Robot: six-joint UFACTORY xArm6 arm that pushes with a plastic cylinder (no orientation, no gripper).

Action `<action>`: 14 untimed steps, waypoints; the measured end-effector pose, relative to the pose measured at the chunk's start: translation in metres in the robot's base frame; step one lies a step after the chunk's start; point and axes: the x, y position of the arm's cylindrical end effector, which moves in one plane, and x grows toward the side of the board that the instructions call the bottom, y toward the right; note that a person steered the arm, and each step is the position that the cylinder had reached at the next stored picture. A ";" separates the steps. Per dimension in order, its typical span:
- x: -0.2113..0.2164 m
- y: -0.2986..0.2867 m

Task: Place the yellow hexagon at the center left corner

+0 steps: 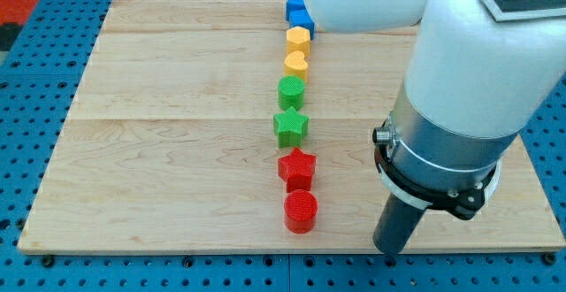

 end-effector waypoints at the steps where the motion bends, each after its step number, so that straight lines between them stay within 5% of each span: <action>1: 0.000 0.000; 2: -0.017 -0.005; 5: -0.226 0.006; 7: -0.307 -0.041; 8: -0.312 -0.019; 11: -0.308 -0.234; 14: -0.328 -0.158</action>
